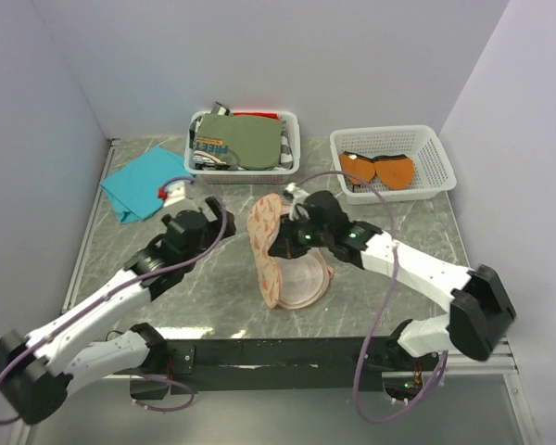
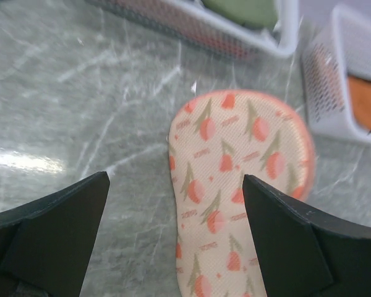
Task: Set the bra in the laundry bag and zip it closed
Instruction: Open the laundry bag at the center of the board.
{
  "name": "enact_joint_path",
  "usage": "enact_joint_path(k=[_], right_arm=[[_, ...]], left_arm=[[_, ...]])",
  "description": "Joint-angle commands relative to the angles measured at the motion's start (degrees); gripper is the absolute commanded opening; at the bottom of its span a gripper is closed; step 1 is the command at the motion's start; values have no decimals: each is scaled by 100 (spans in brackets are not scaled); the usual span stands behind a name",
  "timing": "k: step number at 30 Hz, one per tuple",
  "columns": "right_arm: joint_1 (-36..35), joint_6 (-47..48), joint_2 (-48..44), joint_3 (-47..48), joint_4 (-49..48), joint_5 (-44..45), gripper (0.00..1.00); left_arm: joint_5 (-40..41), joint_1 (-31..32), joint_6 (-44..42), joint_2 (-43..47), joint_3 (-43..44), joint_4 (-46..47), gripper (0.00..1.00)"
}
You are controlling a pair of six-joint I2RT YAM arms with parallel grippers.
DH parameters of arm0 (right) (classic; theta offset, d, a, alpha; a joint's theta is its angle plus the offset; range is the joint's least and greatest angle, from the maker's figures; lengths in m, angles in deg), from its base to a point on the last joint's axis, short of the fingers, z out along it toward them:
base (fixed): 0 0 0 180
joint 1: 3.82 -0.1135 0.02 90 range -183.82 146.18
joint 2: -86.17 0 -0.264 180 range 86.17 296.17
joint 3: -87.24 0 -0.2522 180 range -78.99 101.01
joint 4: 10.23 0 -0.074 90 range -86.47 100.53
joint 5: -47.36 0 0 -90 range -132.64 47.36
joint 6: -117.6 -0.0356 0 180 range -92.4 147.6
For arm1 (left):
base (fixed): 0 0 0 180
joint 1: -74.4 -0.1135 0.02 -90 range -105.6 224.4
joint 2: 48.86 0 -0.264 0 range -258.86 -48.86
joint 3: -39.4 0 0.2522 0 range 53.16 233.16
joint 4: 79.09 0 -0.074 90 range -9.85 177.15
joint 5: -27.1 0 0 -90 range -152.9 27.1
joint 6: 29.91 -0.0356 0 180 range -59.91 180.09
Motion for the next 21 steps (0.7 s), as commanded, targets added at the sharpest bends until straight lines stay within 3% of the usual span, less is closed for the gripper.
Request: enact_joint_path(k=[1, 6, 12, 13, 14, 21], right_arm=[[-453, -18, 852, 774, 72, -26, 4], [-954, -96, 1932, 1696, 178, -131, 6], [-1280, -202, 2593, 2427, 20, -377, 12], [-1289, -289, 2638, 2472, -24, -447, 15], [-1298, -307, 2673, 2524, -24, -491, 34], [-1289, -352, 2182, 2252, -140, -317, 52]], left_arm=[[714, -2, 307, 987, -200, -589, 96], [925, -11, 412, 1787, -288, -1125, 96], [1075, -11, 535, 2157, -87, -1758, 96], [1110, -11, 544, 2210, -43, -1811, 96], [1154, -11, 544, 2262, -8, -1855, 96], [1304, -11, 509, 2711, 116, -2005, 96]])
